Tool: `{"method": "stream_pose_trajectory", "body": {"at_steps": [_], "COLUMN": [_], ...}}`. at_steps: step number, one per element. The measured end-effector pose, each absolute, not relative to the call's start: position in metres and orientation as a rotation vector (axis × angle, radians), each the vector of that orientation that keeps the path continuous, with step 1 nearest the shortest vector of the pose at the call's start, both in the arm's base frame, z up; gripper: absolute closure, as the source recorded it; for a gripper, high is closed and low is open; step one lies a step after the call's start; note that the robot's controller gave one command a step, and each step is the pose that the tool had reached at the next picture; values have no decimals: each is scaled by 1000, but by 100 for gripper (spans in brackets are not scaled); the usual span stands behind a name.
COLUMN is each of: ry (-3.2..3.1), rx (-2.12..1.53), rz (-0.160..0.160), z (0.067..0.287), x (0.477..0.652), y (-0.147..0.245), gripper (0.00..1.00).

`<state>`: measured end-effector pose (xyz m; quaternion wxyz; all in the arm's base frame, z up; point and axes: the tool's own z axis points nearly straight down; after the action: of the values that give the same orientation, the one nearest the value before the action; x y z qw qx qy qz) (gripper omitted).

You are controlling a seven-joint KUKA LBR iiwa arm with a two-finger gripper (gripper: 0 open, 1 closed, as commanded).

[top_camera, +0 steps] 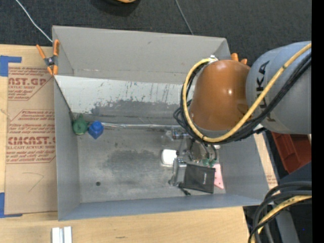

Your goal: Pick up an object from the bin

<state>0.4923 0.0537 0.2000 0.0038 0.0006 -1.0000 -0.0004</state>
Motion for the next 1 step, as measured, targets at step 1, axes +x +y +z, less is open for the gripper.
{"method": "stream_pose_trajectory", "body": {"at_steps": [1], "ry": [-3142], "rx": [0], "rz": [-2], "z": [204], "x": [494], "y": [53], "gripper": [0]}}
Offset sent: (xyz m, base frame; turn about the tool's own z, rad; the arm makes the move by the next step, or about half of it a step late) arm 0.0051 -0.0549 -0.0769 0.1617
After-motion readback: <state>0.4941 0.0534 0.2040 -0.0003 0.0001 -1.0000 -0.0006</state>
